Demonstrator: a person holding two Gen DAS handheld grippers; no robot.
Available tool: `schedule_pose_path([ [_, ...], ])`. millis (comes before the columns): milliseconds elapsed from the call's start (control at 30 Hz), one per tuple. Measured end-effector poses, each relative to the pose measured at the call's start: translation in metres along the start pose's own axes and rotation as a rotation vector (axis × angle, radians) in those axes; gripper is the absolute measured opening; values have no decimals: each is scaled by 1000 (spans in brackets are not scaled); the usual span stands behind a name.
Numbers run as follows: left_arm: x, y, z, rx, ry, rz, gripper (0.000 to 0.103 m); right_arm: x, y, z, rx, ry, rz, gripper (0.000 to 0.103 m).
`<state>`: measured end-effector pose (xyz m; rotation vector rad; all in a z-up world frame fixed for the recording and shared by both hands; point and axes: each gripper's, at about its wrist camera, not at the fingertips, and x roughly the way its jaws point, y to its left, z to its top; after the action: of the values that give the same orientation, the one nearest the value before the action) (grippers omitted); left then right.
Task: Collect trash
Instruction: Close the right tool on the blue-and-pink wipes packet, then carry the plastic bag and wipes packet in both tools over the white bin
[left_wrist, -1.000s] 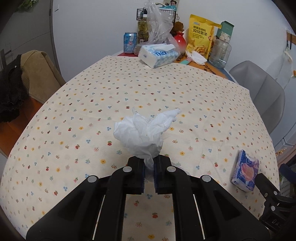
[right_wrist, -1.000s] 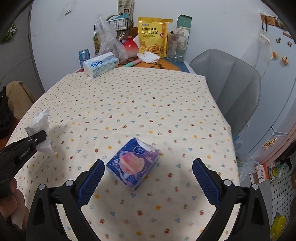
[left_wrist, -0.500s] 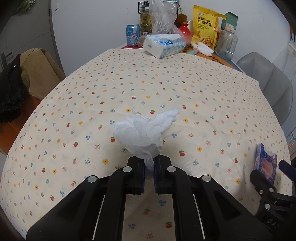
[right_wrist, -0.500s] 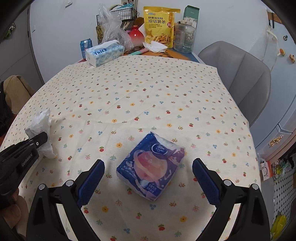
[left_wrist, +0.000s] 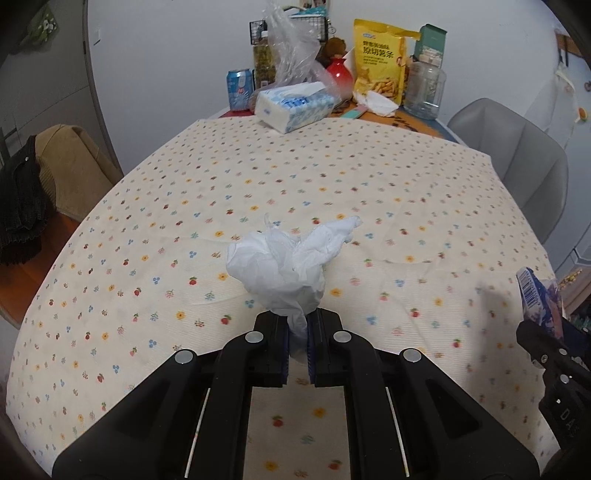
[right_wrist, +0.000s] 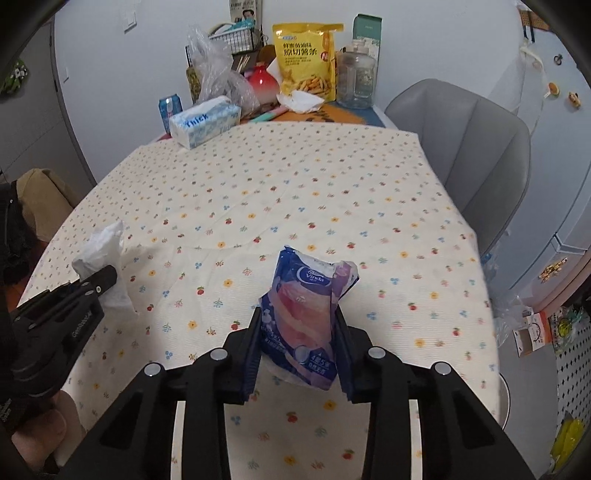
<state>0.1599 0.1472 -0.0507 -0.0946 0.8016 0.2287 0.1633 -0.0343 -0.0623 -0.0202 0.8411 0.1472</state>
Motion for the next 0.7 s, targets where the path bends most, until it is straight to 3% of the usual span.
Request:
schedule_pose_path([
  [400, -48, -58, 2, 60, -75, -63, 8, -56, -56, -4, 66, -94, -26, 34],
  [700, -71, -125, -2, 133, -104, -137, 8, -93, -126, -16, 143, -137, -130, 35],
])
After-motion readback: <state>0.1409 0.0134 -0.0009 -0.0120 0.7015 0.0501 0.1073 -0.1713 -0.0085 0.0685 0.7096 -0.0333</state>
